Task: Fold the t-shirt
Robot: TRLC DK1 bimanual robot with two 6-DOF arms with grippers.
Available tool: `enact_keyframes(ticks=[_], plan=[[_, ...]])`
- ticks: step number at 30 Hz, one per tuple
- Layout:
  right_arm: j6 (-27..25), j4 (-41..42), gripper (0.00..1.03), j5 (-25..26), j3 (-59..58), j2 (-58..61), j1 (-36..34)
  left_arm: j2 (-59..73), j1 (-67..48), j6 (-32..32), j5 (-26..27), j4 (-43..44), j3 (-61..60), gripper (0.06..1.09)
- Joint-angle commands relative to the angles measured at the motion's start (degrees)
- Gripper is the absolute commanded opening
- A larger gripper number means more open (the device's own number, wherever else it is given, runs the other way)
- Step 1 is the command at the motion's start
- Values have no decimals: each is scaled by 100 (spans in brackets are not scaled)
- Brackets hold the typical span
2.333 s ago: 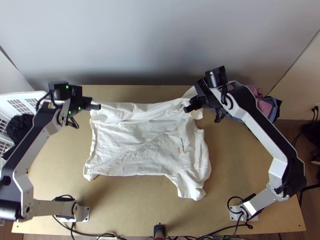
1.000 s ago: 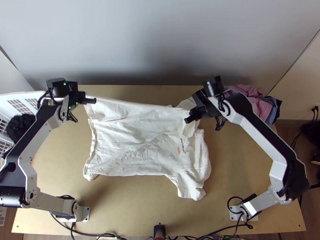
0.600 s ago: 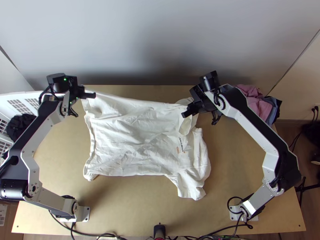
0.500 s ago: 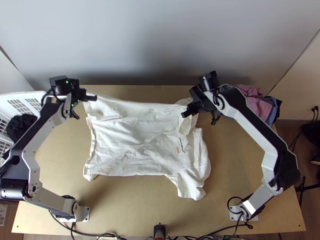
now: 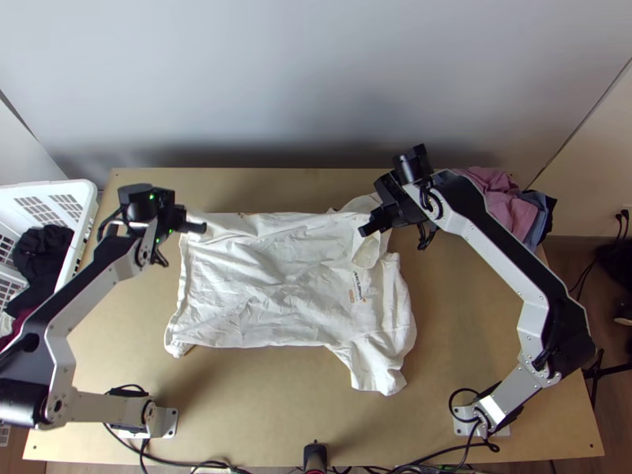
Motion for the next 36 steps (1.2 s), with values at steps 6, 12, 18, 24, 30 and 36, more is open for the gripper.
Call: enact_keyframes(ticks=[6, 12, 18, 24, 30, 36], plan=[[-151, -594, 3, -10, -263, 52, -28, -705, 129, 19, 19, -113, -809, 9], [-212, -893, 3, -36, -403, 43, -37, -1030, 199, -69, 36, -333, -1003, 9], [-221, -1043, 3, -89, -535, 43, -64, -1329, 173, -201, 80, -535, -1389, 9], [-186, -1139, 3, -133, -799, 26, 51, -1479, 50, -236, 230, -764, -1653, 9], [-177, -1078, 3, -238, -1124, 26, 130, -1470, -82, -341, 265, -869, -1803, 9], [-221, -893, 3, -265, -1282, 158, 130, -1435, -179, -429, 265, -869, -2040, 9]])
